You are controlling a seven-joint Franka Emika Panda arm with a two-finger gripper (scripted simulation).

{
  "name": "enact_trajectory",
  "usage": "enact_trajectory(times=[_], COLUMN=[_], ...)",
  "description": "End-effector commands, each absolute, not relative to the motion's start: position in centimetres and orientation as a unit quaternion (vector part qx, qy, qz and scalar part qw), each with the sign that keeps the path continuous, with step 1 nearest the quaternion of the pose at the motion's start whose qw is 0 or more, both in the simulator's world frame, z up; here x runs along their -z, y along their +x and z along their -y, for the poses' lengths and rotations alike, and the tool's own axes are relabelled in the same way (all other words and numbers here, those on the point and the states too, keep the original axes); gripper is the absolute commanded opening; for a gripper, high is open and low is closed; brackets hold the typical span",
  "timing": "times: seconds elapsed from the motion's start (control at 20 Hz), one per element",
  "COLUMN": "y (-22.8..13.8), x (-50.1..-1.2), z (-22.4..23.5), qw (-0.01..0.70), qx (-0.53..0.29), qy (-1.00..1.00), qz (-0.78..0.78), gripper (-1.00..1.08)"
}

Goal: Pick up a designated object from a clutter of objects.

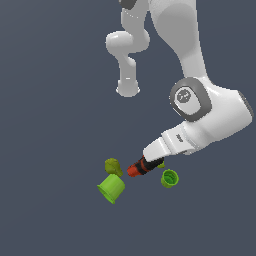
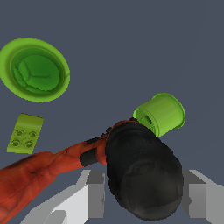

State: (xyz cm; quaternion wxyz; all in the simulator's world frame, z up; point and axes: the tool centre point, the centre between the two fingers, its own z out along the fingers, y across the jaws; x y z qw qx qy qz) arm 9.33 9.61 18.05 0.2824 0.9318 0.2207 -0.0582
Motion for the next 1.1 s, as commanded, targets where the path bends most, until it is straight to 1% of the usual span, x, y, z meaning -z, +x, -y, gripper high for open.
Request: enact_trajectory(times=[0.0, 0.55, 0.8, 1.05], y=[11.2, 16.6, 18.3, 19.5], x=[-21.5, -31.9, -35.5, -38.1], z=[-9.7, -10.2, -10.5, -10.7], qw=[0.285, 0.293, 0.295, 0.297], qx=[0.042, -0.003, -0.019, -0.029], qy=[0.932, 0.93, 0.928, 0.927], qz=[-0.22, -0.224, -0.225, -0.225], gripper=[-1.0, -1.0, -1.0, -1.0])
